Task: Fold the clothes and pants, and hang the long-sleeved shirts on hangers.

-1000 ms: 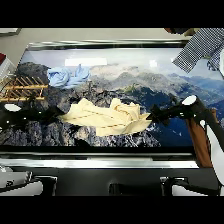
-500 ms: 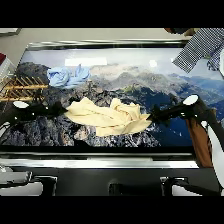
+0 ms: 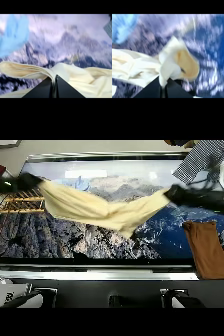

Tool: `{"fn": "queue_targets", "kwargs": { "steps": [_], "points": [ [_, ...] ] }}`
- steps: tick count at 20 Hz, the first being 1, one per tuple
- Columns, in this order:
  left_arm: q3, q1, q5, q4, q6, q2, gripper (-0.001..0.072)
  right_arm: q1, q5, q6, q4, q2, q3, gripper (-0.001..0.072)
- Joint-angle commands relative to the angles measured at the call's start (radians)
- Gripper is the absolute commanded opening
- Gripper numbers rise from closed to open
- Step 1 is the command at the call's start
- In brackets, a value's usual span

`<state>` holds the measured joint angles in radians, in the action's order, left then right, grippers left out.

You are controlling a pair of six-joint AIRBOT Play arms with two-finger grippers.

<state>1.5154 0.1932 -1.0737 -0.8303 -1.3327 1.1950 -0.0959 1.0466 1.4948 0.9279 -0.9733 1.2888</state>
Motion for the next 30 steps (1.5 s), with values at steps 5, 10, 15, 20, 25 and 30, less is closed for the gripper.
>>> {"fn": "queue_targets", "kwargs": {
  "steps": [5,10,15,20,25,30],
  "points": [
    [0.189,0.001,-0.011,-0.373,-0.318,-0.403,0.0012,0.001,-0.097,0.026,0.195,0.444,0.176,0.0025],
    [0.177,0.000,-0.042,-0.469,-0.381,-0.502,0.0012,0.001,-0.087,0.190,0.288,0.505,0.176,0.0025],
    [-0.063,0.000,-0.113,-0.468,-0.347,-0.402,0.0014,0.001,0.178,0.304,0.152,0.210,0.152,0.0026],
    [-0.442,-0.039,0.068,-0.373,-0.327,-0.180,0.0014,0.002,0.210,0.194,0.097,-0.257,0.096,0.0026],
    [-0.502,-0.083,0.256,-0.363,-0.314,0.121,0.0014,0.002,0.031,0.181,-0.040,-0.667,0.093,0.0026],
    [-0.451,-0.082,0.330,-0.363,-0.314,0.256,0.0014,0.002,-0.218,0.168,-0.105,-0.749,0.095,0.0026]
  ]
}}
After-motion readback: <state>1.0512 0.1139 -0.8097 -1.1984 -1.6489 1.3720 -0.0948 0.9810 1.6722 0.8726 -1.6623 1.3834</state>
